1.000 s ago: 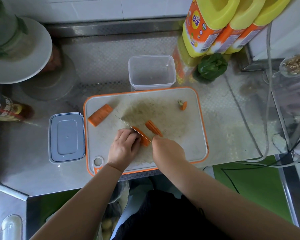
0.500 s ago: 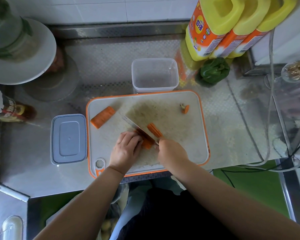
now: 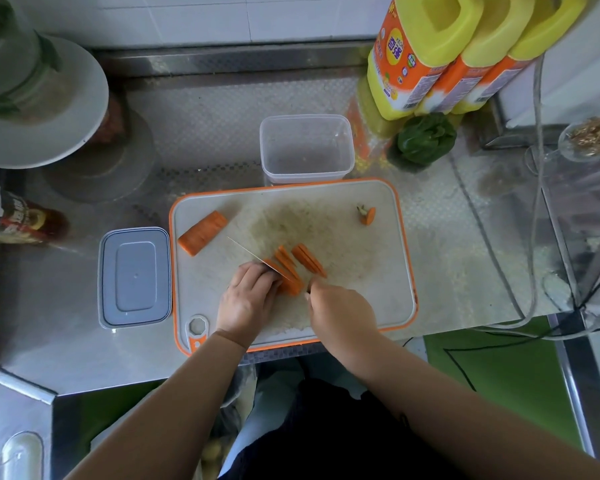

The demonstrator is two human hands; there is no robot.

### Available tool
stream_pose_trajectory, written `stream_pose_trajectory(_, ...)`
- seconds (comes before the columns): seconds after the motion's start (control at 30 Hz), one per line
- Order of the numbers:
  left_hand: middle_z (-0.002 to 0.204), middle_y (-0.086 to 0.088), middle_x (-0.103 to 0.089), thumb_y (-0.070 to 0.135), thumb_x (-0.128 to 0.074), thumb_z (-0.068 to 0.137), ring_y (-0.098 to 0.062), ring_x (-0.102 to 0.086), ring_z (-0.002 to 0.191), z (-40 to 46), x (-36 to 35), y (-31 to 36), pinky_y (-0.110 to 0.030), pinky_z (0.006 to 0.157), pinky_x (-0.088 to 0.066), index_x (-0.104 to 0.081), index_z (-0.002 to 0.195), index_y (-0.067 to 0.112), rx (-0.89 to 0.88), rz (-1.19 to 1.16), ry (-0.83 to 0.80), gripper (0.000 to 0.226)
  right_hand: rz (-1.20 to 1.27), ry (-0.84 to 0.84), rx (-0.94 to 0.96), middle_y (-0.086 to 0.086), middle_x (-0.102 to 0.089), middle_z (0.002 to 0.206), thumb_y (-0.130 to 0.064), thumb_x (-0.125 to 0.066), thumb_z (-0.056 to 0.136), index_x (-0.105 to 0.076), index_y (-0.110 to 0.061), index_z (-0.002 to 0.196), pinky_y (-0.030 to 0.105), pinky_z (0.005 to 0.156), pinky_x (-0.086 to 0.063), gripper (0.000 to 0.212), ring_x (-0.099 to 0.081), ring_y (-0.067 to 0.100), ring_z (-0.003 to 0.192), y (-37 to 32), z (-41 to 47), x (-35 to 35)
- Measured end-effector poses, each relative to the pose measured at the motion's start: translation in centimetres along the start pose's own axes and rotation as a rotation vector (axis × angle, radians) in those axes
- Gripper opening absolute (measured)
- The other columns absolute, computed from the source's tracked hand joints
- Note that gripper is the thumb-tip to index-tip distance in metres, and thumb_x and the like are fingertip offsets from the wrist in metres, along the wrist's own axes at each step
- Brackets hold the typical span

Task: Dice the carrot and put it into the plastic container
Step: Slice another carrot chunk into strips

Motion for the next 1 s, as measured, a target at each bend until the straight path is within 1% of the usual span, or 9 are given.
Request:
stream_pose_trajectory(0.13,0.100,-0.009,-0.066,0.013,-0.061,0.092,-0.028,-0.057,0.098,0.0,0.0,-0.1,-0.036,0.081,-0.052,-0.071,0.095,0.004,0.001,0.000,-0.004,0.014,-0.014,-0.068,-0.023,0.002,-0.055,0.076,-0.004,-0.048,0.094,-0.054,-0.010,0.108,0.031,0.059,-0.044,0.017,-0.059,0.023,0.072,-0.2,0.4,0.5)
stream_pose_trajectory(0.23,0.100,-0.009,-0.067,0.014,-0.059,0.093,-0.027,-0.058,0.098,0.0,0.0,0.0,-0.035,0.081,-0.052,-0.072,0.093,0.003,-0.002,0.003,0.005,0.017,-0.033,-0.110,-0.042,0.008,-0.064,0.093,0.000,-0.048,0.093,-0.053,-0.008,0.117,0.033,0.069,-0.049,0.026,-0.064,0.027,0.087,-0.5,1.0,0.8)
stream_pose_trajectory(0.3,0.100,-0.009,-0.066,0.016,-0.058,0.094,-0.027,-0.057,0.098,0.0,0.1,0.0,-0.035,0.081,-0.052,-0.071,0.093,0.003,-0.010,-0.003,0.010,0.019,-0.031,-0.116,-0.041,0.008,-0.065,0.096,0.000,-0.047,0.093,-0.052,-0.007,0.119,0.034,0.070,-0.051,0.028,-0.065,0.027,0.088,-0.5,1.3,0.8)
stream_pose_trajectory(0.43,0.099,-0.009,-0.066,0.017,-0.056,0.095,-0.027,-0.057,0.097,0.1,0.2,0.1,-0.037,0.077,-0.054,-0.071,0.093,0.003,-0.006,-0.009,0.016,0.020,0.014,-0.129,-0.053,0.008,-0.064,0.092,-0.002,-0.046,0.094,-0.054,-0.008,0.114,0.032,0.066,-0.048,0.022,-0.064,0.027,0.084,-0.2,1.5,0.1)
stream_pose_trajectory(0.6,0.098,-0.010,-0.067,0.016,-0.058,0.094,-0.026,-0.056,0.096,0.0,0.2,0.2,-0.040,0.072,-0.057,-0.071,0.092,0.003,-0.015,0.022,0.031,0.019,0.084,-0.110,-0.065,0.007,-0.064,0.087,-0.011,-0.045,0.096,-0.056,-0.010,0.106,0.034,0.068,-0.053,0.015,-0.064,0.027,0.081,0.4,1.4,-0.2)
stream_pose_trajectory(0.67,0.098,-0.010,-0.067,0.016,-0.059,0.092,-0.025,-0.055,0.096,-0.2,0.2,0.3,-0.040,0.071,-0.057,-0.070,0.092,0.005,-0.034,0.053,0.043,0.016,0.129,-0.114,-0.070,0.006,-0.060,0.084,-0.022,-0.046,0.098,-0.055,-0.009,0.105,0.034,0.067,-0.051,0.018,-0.062,0.026,0.079,0.9,1.9,0.0)
stream_pose_trajectory(0.77,0.097,-0.009,-0.067,0.015,-0.062,0.091,-0.026,-0.056,0.093,-0.2,0.2,0.3,-0.041,0.071,-0.056,-0.069,0.091,0.007,-0.052,0.091,0.063,0.010,0.191,-0.134,-0.089,0.002,-0.056,0.081,-0.039,-0.045,0.099,-0.055,-0.011,0.104,0.030,0.065,-0.044,0.030,-0.058,0.025,0.078,1.5,2.4,0.1)
stream_pose_trajectory(0.9,0.098,-0.010,-0.067,0.015,-0.058,0.091,-0.026,-0.056,0.092,-0.1,0.3,0.5,-0.040,0.071,-0.056,-0.070,0.090,0.005,-0.034,0.087,0.036,0.016,0.105,-0.075,-0.027,-0.005,-0.041,0.063,-0.036,-0.040,0.101,-0.056,-0.011,0.098,0.029,0.059,-0.040,0.031,-0.051,0.021,0.066,0.9,1.3,0.2)
stream_pose_trajectory(1.0,0.099,-0.010,-0.067,0.015,-0.057,0.092,-0.026,-0.057,0.094,-0.2,0.3,0.5,-0.040,0.072,-0.056,-0.070,0.091,0.004,-0.024,0.080,0.034,0.017,0.085,-0.013,0.003,-0.003,-0.047,0.066,-0.032,-0.039,0.102,-0.056,-0.012,0.098,0.030,0.058,-0.041,0.027,-0.051,0.021,0.066,0.4,0.1,0.2)
Point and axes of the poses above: each hand's wrist, its own z-axis towards the middle knuckle, its own x-axis out of the back of the hand, y = z × x, the point moved 6 cm from there along z, towards the middle knuckle
